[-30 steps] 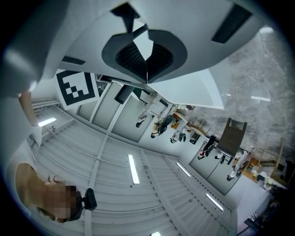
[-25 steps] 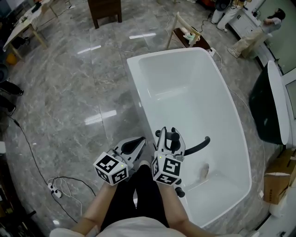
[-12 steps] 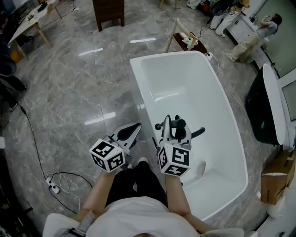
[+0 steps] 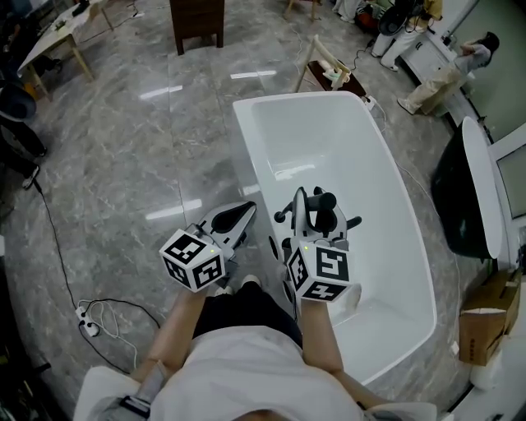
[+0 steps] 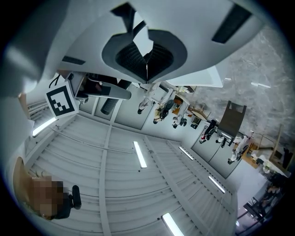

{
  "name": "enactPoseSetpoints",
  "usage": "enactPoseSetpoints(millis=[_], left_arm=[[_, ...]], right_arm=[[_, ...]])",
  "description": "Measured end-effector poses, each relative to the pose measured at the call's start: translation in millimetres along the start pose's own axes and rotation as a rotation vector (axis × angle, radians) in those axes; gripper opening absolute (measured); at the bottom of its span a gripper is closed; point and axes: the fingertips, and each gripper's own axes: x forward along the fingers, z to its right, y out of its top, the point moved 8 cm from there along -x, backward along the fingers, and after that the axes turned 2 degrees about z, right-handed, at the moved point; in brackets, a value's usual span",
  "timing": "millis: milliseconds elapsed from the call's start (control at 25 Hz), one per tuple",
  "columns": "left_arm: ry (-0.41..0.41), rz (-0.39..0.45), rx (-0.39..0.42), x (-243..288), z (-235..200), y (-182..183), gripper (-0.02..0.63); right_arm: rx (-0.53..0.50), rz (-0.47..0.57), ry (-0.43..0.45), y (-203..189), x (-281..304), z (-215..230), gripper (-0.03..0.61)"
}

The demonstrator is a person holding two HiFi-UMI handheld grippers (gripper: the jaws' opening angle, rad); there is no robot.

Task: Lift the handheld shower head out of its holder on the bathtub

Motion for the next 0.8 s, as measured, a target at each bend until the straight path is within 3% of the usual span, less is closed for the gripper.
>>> enactPoseSetpoints(millis=[320, 800], left_arm=[[0.083, 0.056, 0.016, -26.3, -6.7, 15.0, 0.012], [0.288, 0.145, 0.007, -102.8, -26.6, 27.2, 0.012]], right_arm=[[-0.018, 0.057, 0.108, 30.6, 3.5, -25.2, 0.132], [-0.043, 0.053, 0.360, 37.2, 29.1, -113.1, 0.130]])
